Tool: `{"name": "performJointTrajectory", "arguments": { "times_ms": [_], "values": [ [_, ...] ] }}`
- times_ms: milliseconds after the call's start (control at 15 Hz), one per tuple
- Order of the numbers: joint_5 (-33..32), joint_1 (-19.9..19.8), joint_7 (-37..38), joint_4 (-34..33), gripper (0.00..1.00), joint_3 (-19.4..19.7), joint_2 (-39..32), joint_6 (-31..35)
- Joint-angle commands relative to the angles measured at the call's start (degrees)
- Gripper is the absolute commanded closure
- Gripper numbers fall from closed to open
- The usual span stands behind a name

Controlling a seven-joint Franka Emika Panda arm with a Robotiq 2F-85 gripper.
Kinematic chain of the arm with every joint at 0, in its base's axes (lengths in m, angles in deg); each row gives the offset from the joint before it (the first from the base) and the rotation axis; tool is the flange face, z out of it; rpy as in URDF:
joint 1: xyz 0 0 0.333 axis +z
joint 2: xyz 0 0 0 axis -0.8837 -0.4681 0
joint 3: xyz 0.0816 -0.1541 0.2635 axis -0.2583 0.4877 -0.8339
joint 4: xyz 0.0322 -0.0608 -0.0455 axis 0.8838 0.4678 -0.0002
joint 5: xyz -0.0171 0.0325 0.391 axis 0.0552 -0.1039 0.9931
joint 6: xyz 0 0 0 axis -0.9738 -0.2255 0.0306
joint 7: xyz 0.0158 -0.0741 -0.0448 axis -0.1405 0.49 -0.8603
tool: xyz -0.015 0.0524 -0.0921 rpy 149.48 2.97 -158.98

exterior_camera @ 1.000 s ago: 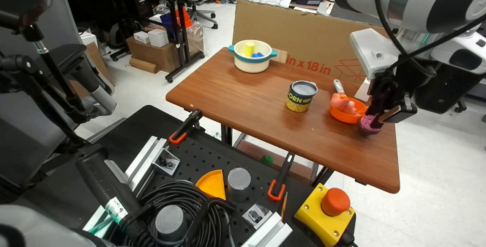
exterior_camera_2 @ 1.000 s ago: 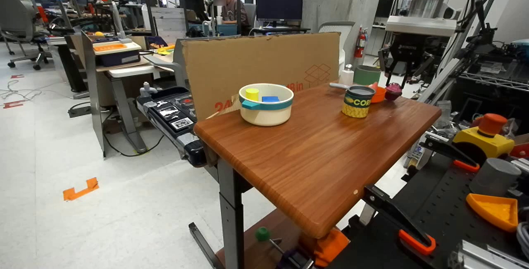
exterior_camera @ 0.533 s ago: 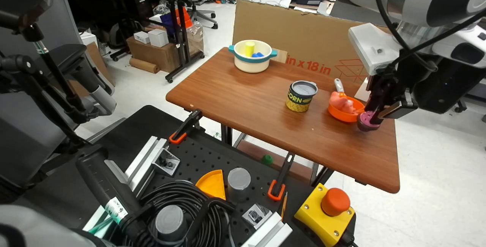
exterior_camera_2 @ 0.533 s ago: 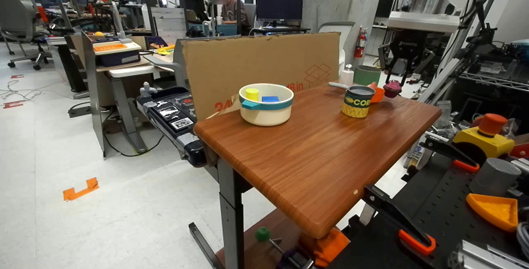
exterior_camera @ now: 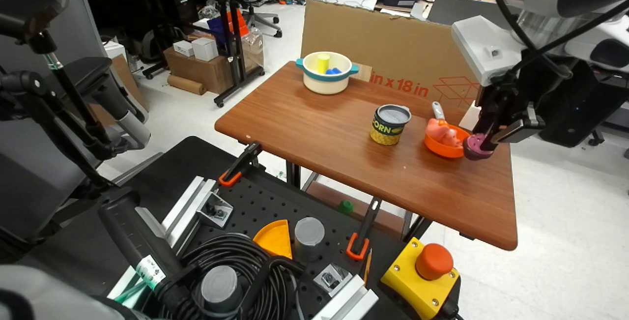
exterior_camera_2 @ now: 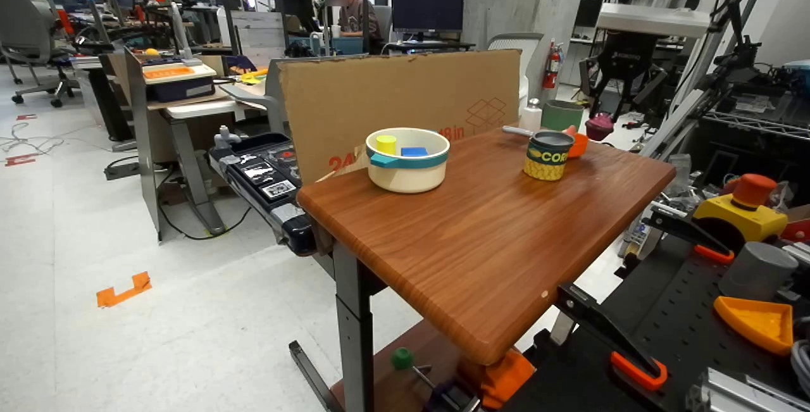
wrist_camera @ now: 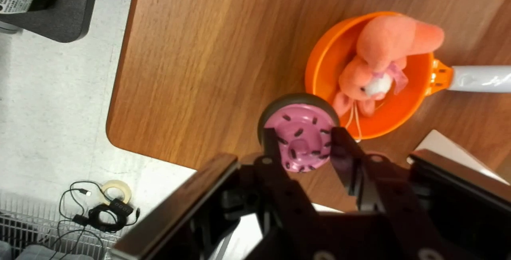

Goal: Pick up the lid from the table and put it on the bottle, then pick up the plush toys and put them on the pan

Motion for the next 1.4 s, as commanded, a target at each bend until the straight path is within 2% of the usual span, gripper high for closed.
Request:
{"name": "performJointTrajectory", "arguments": {
  "times_ms": [0,667,1267,1333],
  "values": [
    [-0.2,0.2,-0.8,1.4,0.88,-0.9,1.7,1.9],
    [0.4,0.5,-4.3,2.3,0.88,-2.8,1.5,8.1],
    [0.5,0.3,-8.4,2.1,0.88,-3.5,1.3,7.1],
    [0.4,0.3,-8.8,2.1,0.38,-3.5,1.3,7.0]
  ]
}}
